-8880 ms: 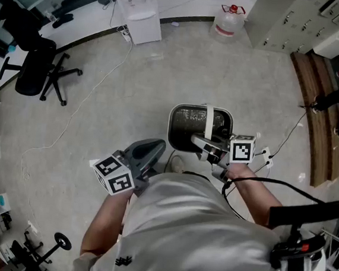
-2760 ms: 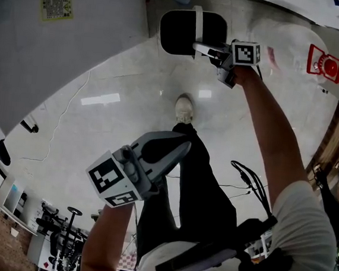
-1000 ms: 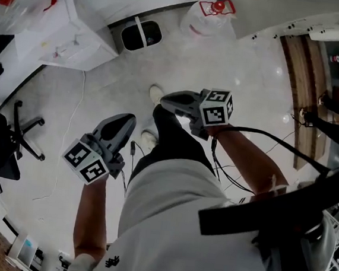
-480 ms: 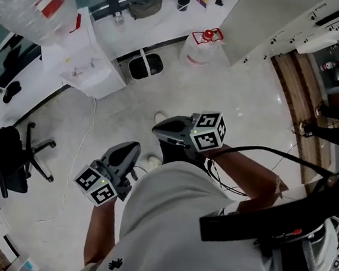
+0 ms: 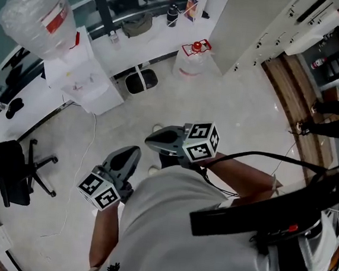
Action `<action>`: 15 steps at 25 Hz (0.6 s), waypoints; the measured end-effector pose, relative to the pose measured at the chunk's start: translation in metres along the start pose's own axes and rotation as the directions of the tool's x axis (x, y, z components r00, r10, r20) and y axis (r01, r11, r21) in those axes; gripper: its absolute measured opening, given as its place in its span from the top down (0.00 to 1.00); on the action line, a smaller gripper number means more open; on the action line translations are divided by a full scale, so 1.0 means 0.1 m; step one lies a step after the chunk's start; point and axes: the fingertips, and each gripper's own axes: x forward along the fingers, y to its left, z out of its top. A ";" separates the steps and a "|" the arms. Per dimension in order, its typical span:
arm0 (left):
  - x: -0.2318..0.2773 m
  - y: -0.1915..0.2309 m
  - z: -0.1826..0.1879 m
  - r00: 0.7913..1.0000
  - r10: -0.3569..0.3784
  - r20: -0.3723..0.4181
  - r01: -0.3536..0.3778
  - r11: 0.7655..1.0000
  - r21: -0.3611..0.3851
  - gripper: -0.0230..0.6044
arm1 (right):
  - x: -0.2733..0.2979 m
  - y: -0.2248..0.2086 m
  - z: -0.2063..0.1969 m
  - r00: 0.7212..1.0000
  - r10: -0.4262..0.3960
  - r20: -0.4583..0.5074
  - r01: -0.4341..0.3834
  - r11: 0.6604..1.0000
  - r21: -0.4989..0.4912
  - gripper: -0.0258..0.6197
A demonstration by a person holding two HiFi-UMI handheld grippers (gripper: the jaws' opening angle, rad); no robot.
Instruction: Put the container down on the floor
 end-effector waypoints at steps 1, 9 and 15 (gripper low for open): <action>-0.03 -0.01 -0.01 1.000 0.003 0.003 -0.003 1.000 -0.003 0.95 | -0.01 0.04 -0.01 1.000 0.001 -0.002 -0.001 1.000 -0.010 0.93; -0.18 -0.09 -0.11 1.000 0.021 0.012 -0.021 1.000 -0.010 0.95 | -0.03 0.25 -0.08 1.000 0.006 -0.015 -0.007 0.998 -0.059 0.93; -0.24 -0.08 -0.08 1.000 0.024 0.014 -0.024 1.000 -0.009 0.95 | 0.05 0.32 -0.07 1.000 0.007 -0.025 -0.010 0.996 -0.089 0.94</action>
